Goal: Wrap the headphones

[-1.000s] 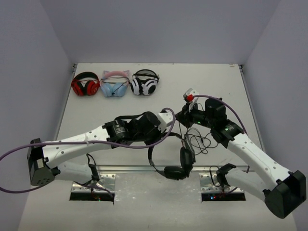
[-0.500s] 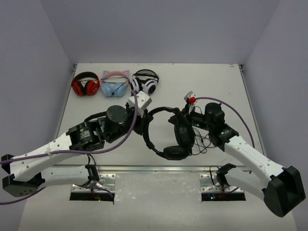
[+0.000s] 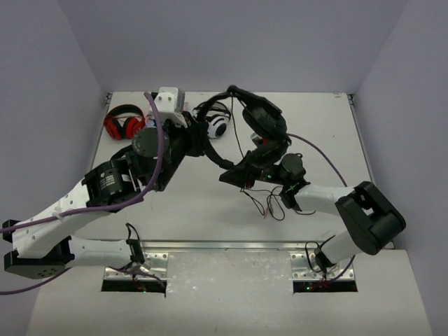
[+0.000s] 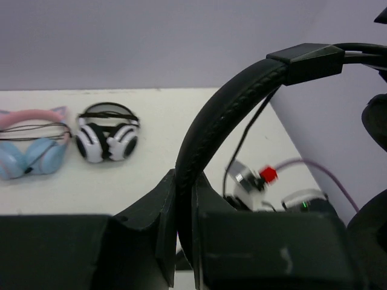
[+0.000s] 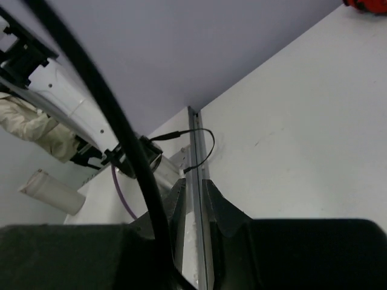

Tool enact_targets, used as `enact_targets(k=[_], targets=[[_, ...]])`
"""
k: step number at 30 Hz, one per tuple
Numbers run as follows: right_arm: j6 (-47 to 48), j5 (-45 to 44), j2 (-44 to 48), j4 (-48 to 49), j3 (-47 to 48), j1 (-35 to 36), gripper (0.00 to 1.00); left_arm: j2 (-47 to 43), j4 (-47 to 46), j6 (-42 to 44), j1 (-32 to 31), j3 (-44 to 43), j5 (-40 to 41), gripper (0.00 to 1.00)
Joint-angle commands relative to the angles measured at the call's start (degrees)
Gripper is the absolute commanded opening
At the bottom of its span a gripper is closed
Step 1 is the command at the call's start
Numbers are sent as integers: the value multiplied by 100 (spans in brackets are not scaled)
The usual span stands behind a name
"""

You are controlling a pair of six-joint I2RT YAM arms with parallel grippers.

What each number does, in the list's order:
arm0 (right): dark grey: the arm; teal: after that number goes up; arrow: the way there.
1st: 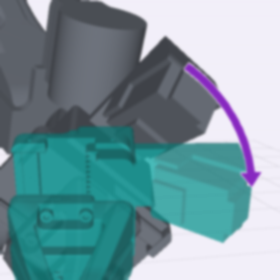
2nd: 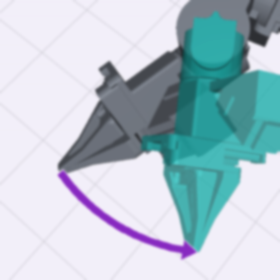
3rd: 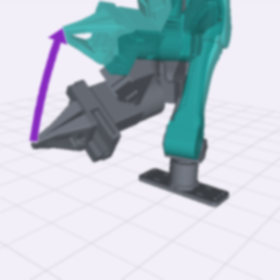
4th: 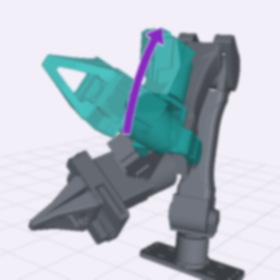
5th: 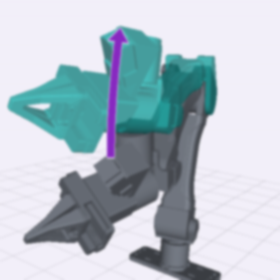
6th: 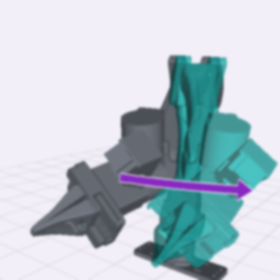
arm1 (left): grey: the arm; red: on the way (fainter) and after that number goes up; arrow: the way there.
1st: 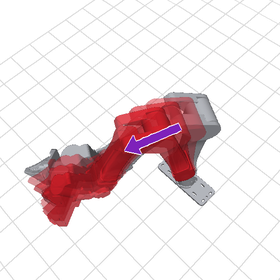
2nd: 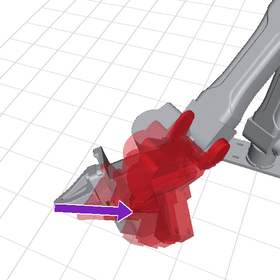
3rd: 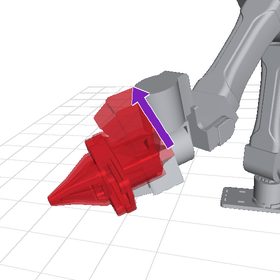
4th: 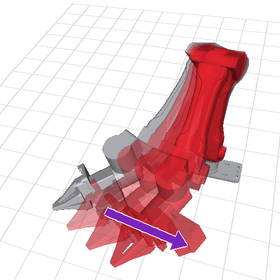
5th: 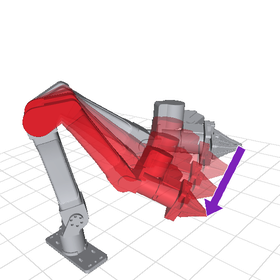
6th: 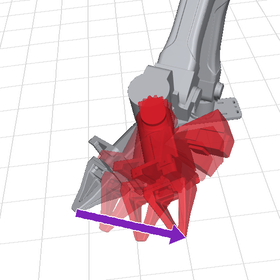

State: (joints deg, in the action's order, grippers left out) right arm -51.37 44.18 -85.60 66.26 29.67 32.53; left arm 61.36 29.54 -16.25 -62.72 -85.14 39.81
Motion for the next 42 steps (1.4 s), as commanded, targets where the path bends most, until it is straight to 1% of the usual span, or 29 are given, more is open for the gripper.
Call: enact_targets(k=[1,3,4,5,6,7,8,9,10,11,12,13,14,16,17,18,20,22,23,25,26,29,30,32,33,35,37,38,42], targets=[[-392,82,113,1600,-391,235,17,313,181,-563,-21,-976,2402,1],[-321,3,219,1740,-767,367,13,516,297,-371,118,-1319,2933,0],[-277,-24,385,1802,-892,411,12,726,368,-344,337,-1408,2910,0],[-242,-67,500,1846,-1032,473,12,832,508,-457,957,-1522,2657,0],[-207,-85,623,1829,-1268,508,12,1103,987,-623,1363,-1819,1993,0],[-84,-111,911,1742,-1366,543,12,1254,1210,-834,1776,-1987,1656,0],[30,-147,1079,1419,-1524,639,11,1368,1395,-932,2477,-2145,1357,0],[144,-190,1272,1138,-1578,692,10,1570,1449,-1002,2701,-2199,980,0],[485,-252,1709,778,-1596,745,7,1641,1441,-1012,2869,-2208,915,0],[740,-400,1948,-113,-1570,885,4,1694,1371,-986,3071,-2200,932,0],[1265,-532,2221,-644,-1526,965,1,1799,1335,-950,3168,-2199,975,0],[1540,-699,2484,-1232,-1465,1035,1,1878,1353,-933,3282,-2226,1002,0],[1795,-988,2966,-2308,-1281,1184,1,1958,1509,-993,3571,-2278,993,0],[2288,-1174,3338,-3115,-1096,1290,1,2151,1572,-994,3801,-2305,1028,0],[2412,-1236,3653,-3763,-912,1299,1,2178,1538,-951,3802,-2235,1194,0],[2596,-1393,3786,-4030,-815,1308,1,2230,1476,-889,3802,-2139,1291,0],[2833,-1596,4120,-4898,-473,1308,1,2240,1353,-678,3793,-1665,1170,0],[3246,-2009,4253,-5454,-174,1308,1,2257,1256,-442,3785,-1017,1038,0],[3387,-2167,4288,-5988,185,1308,1,2249,1125,-353,3767,-769,985,0],[3669,-2353,4298,-6439,590,1308,1,2240,923,-168,3619,-7,1230,0],[3774,-2379,4219,-6850,1028,1308,1,2318,844,-151,3557,154,1466,0],[3951,-2493,4008,-7477,1874,1317,1,2748,1317,-335,3258,69,1906,0],[4003,-2537,3842,-7757,2267,1308,1,2923,1439,-335,2996,25,2047,0],[4231,-2599,3701,-8005,2595,1308,1,3030,1449,-204,2705,59,2154,0],[4363,-2677,3587,-8110,2753,1308,1,3048,1432,-12,2460,94,2032,0],[4855,-3203,3498,-8427,3061,1308,1,2952,1012,357,2274,480,1217,0],[5476,-4079,3340,-8611,3299,1308,1,2585,268,999,2054,910,270,0],[5619,-4354,3287,-8656,3360,1291,1,2461,106,1158,1949,1208,-6,1],[6060,-5085,3137,-8665,3589,1220,1,2012,-159,1563,1500,1456,-956,0]])
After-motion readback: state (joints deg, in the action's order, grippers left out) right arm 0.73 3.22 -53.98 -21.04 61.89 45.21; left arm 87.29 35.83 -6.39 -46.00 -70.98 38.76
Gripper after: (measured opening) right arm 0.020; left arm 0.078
